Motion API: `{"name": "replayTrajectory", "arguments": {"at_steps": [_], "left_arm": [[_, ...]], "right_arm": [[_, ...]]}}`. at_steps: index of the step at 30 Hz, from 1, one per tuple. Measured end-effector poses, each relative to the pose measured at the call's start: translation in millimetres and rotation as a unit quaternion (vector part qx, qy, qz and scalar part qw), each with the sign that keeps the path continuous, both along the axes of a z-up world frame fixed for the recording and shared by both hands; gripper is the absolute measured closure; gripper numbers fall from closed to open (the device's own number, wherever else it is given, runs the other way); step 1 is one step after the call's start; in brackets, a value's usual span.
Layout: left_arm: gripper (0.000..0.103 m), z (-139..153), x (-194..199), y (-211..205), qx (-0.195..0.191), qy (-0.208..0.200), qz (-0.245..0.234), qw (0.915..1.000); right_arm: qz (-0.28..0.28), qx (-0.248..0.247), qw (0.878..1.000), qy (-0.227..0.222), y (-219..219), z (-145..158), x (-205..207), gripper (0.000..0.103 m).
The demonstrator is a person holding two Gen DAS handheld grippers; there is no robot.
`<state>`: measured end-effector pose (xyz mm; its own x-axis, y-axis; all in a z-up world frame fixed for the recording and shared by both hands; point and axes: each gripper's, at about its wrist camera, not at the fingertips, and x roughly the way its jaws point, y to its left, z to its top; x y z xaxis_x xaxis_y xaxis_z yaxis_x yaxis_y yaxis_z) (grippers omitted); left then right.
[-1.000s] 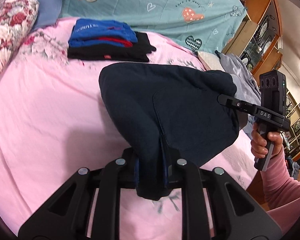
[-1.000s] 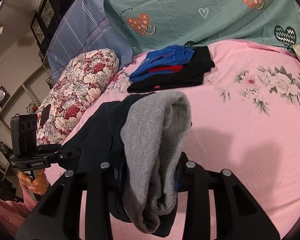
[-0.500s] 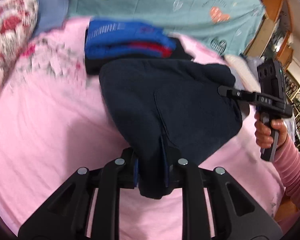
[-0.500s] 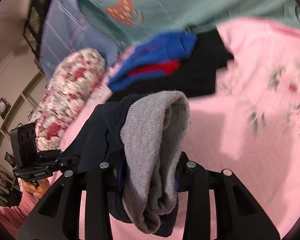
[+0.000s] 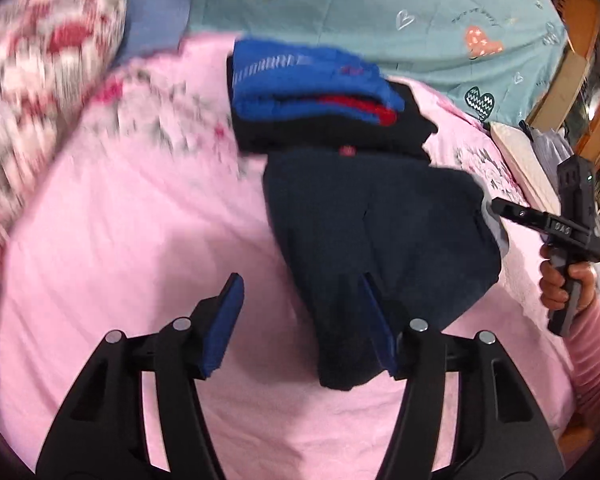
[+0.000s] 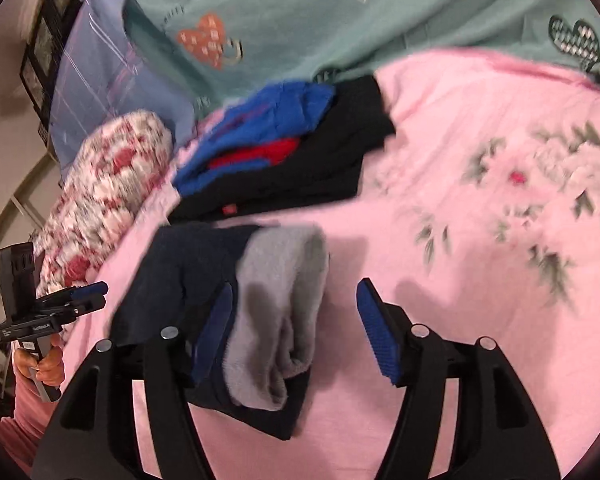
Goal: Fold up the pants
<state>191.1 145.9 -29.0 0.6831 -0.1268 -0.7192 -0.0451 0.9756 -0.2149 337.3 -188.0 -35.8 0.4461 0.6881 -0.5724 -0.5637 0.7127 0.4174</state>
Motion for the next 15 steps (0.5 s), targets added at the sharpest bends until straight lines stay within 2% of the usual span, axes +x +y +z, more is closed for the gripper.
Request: {"name": "replayTrajectory", "arguments": {"at_steps": [2,5,7,10,13,14,15], "left_arm": [[0.040,24,7,-7,0.019,-0.028,-0.017,0.9993],[0.037,43,32,-20,-0.003,-0.054,-0.061,0.9967],[0.037,41,53,-27,-0.026,-0.053,-0.090,0.9942],[0.037,20,85,-32,-0.032,-0.023,-0.099,0.9944],[0.040,-13,116,-25,-0.024,0.021,-0.080,0.9963],[0.041,-20,119,-21,-0.039,0.027,-0.083,0.9954],[0.041,-24,119,-17,-0.052,0.026,-0.085,0.9947]], "right_arm": [[0.014,0.040,0.999,-0.011,1,15,-2,0.038],[0.060,0.097,0.993,0.009,17,22,5,0.038],[0.086,0.118,0.989,0.036,32,16,16,0.039],[0.098,0.111,0.986,0.075,47,-2,37,0.043],[0.085,0.098,0.987,0.092,44,-21,55,0.066],[0.080,0.094,0.988,0.096,43,-25,59,0.078],[0.076,0.091,0.988,0.101,41,-28,60,0.083]]}}
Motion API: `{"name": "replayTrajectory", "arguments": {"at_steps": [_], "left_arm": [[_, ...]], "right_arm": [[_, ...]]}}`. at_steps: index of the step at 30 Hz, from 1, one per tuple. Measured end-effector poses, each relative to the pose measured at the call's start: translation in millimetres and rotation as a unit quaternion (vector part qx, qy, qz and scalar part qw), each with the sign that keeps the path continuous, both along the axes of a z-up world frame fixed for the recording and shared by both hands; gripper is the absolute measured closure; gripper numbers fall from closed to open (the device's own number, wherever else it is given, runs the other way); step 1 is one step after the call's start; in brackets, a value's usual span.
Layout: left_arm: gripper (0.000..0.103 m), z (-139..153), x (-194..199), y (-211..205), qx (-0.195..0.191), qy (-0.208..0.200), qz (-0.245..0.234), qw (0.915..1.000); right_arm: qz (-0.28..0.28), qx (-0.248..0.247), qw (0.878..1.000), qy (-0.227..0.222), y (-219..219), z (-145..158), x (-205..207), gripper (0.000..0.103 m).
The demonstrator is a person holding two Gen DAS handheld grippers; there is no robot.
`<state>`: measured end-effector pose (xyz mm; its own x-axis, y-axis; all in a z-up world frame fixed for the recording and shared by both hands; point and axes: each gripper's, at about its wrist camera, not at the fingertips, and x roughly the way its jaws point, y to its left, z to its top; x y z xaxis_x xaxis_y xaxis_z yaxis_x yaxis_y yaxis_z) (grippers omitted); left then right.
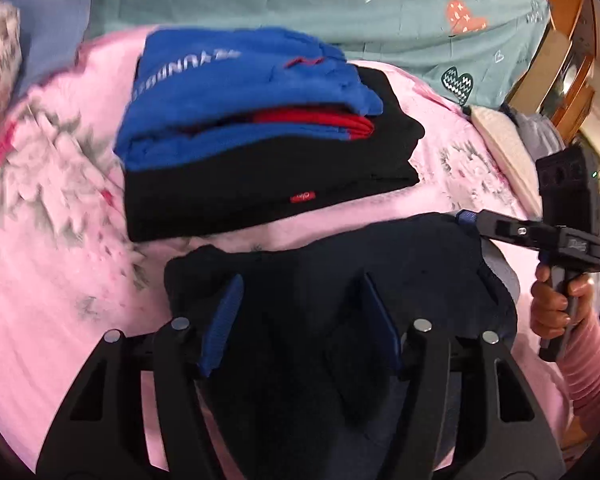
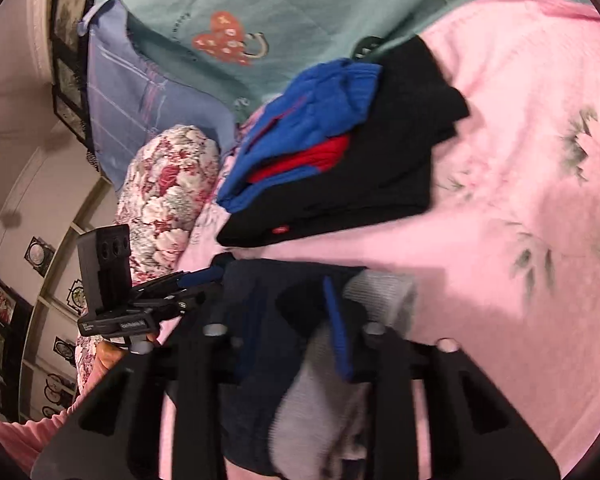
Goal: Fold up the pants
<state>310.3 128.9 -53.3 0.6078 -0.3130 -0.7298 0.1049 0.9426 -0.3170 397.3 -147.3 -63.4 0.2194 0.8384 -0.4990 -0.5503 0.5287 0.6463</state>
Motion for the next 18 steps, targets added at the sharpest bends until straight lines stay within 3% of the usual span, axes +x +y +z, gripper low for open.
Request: {"name": "replayTrajectory", "arguments": {"at_steps": [2,5,10,13,16,18], "left_arm": [[0.042,4,-3,2,0.001,-0.001,0.002,1.0000],[0.041,27,-25,4,0.027,-0.019,0.024,0.9991],[0.034,55,-84,-2,0.034,-0.062,0.013,0.9974],[0.034,47,-115,-15,0.037,-0.064,-0.009,0.9972],[0.035,22,-127,-27,0.051,-0.033,-0.027,0.9978],[0.039,1,-128,-32,0.069,-0.005,-0.026,0.9972]], "right_arm": [[-0.010,-0.012,1.000,-0.002,-4,5,-6,0.082],[-0.026,-0.032,0.998,-0.040,-15,30,-31,0.073],[0.029,-0.022,0.997,-0.066,-20,46,-82,0.073],[0.067,-0.038,0.995,-0.061,-14,34,-104,0.073],[0.064,-0.112,0.990,-0.052,-5,6,-109,0.075],[0.064,-0.102,0.992,-0.021,-13,-12,-105,0.081]]}}
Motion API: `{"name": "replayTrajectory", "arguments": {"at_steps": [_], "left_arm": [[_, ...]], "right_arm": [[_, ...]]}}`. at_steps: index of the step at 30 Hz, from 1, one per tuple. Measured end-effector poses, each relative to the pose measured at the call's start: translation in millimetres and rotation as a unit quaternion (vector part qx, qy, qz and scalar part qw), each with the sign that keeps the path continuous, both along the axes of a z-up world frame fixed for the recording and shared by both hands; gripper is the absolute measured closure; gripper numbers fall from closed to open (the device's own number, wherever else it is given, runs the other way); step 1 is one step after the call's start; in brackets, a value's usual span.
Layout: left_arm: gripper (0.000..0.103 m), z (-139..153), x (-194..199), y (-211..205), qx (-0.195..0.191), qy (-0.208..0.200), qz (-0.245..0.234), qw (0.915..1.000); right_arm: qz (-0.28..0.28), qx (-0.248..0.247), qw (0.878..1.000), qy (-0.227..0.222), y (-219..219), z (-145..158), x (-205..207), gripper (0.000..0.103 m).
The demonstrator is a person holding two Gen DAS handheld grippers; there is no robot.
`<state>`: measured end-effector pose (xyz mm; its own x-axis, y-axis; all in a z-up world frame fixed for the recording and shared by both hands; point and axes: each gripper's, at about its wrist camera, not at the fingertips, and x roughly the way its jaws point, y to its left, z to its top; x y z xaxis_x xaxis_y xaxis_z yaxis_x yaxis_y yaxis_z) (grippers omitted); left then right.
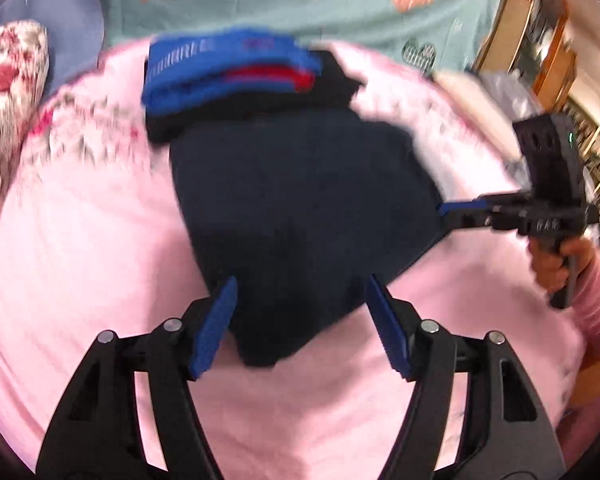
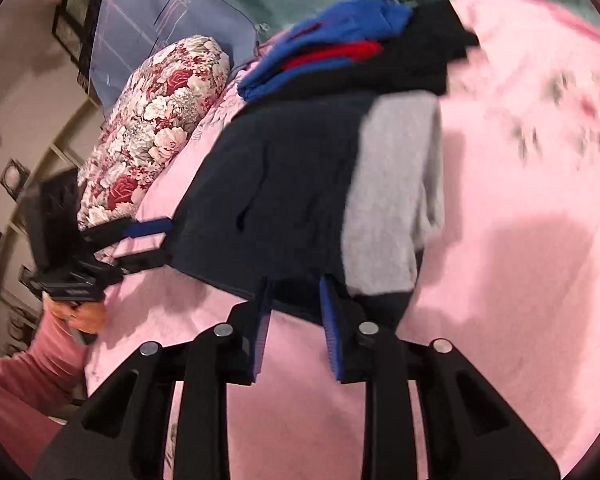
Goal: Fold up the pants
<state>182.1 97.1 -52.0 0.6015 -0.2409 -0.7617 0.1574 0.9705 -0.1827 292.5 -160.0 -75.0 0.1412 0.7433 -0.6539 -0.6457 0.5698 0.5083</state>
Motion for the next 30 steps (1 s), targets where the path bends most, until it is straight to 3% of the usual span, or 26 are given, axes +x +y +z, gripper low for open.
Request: {"name": "replayTrajectory", "arguments": {"at_steps": [4,6,10,11,13,20,26,30], "left_arm": [[0.036,-20,-6,0,0.033,0.018,0.013,0.9992],[0.037,-24,-8,1,0.044,0.037,0.027,0.9980],[0.036,-11,-27,2,0.081,0.024,0.072,0.9939],[0.027,-6,-32,2,0.086,0.015,0.083,0.9927],[0.017,5,-42,0,0.091,-0.002,0.111,0.9896],[0.005,32,-77,-26,0.057,-0.036,0.166,0.9838],[0.004,38,-108,-43,0.031,-0.044,0.189,0.9805],[0.004,41,-128,-53,0.037,-0.049,0.205,0.9768]], "right_arm": [[-0.012,0.010,1.000,0.018,-12,0,-2,0.082],[-0.020,-0.018,1.000,-0.001,-13,5,-11,0.077],[-0.043,-0.052,0.997,-0.048,-22,23,-41,0.073],[-0.051,-0.057,0.995,-0.057,-29,27,-47,0.069],[-0.075,-0.055,0.992,-0.080,-36,40,-68,0.054],[-0.156,-0.049,0.970,-0.178,-40,70,-142,0.001],[-0.204,-0.048,0.960,-0.183,-46,63,-176,0.001],[-0.200,-0.108,0.953,-0.201,-42,52,-189,0.001]]}}
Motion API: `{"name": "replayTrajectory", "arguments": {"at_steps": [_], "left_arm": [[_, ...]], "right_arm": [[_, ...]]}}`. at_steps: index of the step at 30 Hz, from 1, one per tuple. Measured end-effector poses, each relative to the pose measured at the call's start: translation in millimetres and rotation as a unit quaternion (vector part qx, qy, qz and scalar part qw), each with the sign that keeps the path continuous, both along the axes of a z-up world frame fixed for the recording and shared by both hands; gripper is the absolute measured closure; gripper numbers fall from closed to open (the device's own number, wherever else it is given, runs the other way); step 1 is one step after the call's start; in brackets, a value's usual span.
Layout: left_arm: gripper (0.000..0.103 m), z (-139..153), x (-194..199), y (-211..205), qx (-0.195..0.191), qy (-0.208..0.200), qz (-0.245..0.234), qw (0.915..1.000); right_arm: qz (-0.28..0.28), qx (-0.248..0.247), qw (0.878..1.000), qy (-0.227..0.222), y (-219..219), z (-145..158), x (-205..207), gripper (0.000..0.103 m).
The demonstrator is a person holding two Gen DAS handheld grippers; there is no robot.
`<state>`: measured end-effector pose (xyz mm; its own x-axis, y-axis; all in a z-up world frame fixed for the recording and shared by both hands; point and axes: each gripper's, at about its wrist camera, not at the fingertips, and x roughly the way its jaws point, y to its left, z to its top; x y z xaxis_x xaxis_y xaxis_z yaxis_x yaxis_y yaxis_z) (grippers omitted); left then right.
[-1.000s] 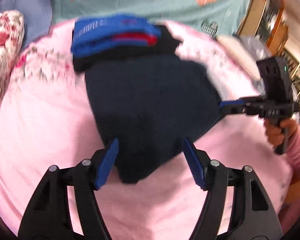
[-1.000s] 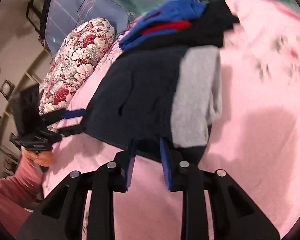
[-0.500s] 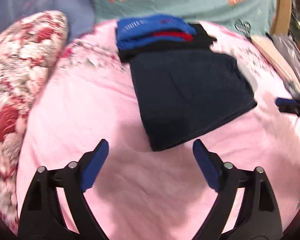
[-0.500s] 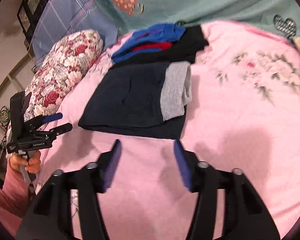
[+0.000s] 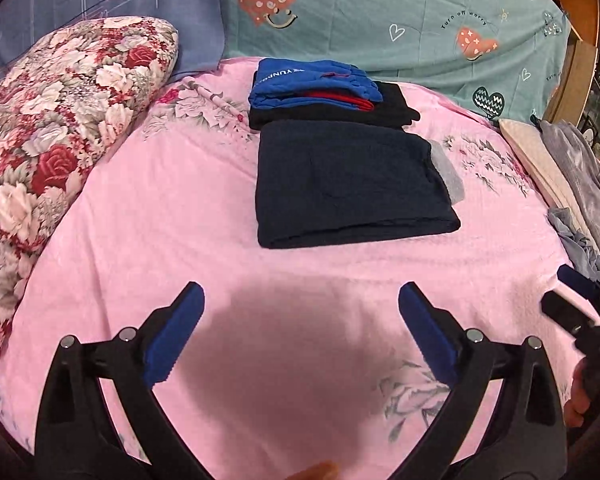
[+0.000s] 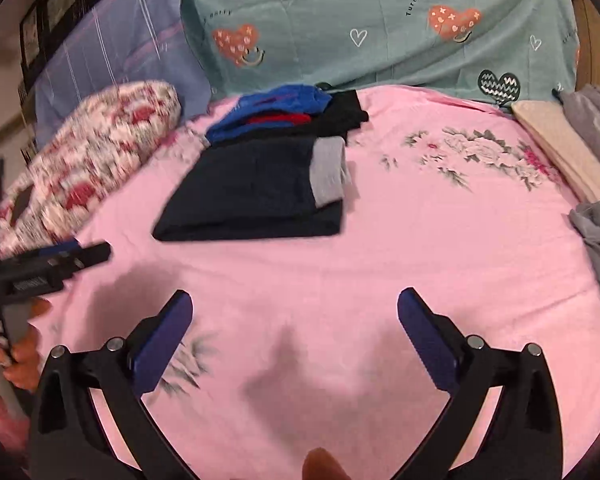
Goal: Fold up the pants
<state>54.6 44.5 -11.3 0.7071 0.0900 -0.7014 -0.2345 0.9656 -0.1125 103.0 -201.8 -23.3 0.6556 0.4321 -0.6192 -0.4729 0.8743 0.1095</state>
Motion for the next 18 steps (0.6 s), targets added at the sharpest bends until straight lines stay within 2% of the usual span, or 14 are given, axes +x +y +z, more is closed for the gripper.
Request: {"name": "replayTrajectory", "arguments": {"at_steps": [2,9,13,18], "left_arm": [[0.004,1,-7,-6,0.004,-0.003,0.000,1.0000],[0.002,-3,-30,-36,0.028,-0.030,-0.011,0.9991],[0.002,-17,-31,-50,0.021,-0.019,-0.037,0.9989],[0.002,-27,-31,-59,0.035,-0.005,-0.046,0.9983]], "right_arm": [[-0.010,-0.020,1.000,-0.005,1,-6,-6,0.001],[-0.008,-0.018,1.000,0.003,0,-22,-24,0.001],[-0.017,-0.026,1.000,-0.004,2,-31,-26,0.001],[-0.015,-0.022,1.000,-0.005,7,-35,-25,0.001]]}}
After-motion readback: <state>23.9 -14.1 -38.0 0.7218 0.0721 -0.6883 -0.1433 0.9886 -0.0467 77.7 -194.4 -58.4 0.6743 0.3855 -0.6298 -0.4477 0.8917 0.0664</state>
